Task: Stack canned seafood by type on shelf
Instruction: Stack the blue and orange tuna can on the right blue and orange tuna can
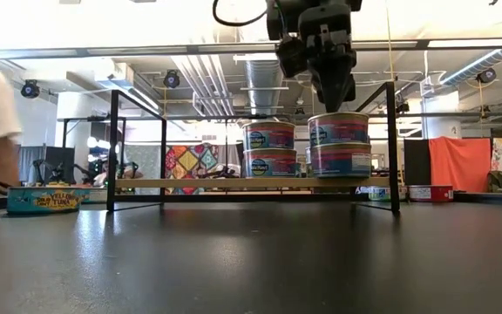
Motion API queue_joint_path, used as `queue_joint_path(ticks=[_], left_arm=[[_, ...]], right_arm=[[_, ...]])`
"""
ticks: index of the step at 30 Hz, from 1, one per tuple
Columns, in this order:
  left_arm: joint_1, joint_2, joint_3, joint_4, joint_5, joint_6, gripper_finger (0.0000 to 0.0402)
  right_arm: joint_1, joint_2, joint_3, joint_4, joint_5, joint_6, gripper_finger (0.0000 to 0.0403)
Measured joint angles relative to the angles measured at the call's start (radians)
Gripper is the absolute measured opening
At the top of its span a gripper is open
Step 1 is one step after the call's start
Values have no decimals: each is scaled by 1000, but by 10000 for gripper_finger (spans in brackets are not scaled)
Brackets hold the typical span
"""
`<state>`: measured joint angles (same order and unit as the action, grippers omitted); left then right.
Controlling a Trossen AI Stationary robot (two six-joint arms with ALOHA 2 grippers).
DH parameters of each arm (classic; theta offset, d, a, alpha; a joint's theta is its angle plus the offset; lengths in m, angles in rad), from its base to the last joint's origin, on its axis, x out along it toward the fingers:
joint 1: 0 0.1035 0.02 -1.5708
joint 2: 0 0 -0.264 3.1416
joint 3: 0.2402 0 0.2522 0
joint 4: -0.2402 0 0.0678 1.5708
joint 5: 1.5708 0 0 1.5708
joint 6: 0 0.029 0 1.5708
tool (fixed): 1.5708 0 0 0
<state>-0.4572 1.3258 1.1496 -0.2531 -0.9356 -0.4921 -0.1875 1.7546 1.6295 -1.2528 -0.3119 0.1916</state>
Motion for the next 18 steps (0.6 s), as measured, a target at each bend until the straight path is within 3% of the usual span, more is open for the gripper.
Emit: queue_joint_path(ticks=[6,13,18], left_arm=[[0,0,0,-2,0,1,235],[0,0,0,-2,0,1,235],[0,0,0,-3,0,1,235]], right_arm=[[2,1,0,6,-55,-14,9],[-4,5,0,52,49,2,9],[-18,6,0,84,66,27,9]])
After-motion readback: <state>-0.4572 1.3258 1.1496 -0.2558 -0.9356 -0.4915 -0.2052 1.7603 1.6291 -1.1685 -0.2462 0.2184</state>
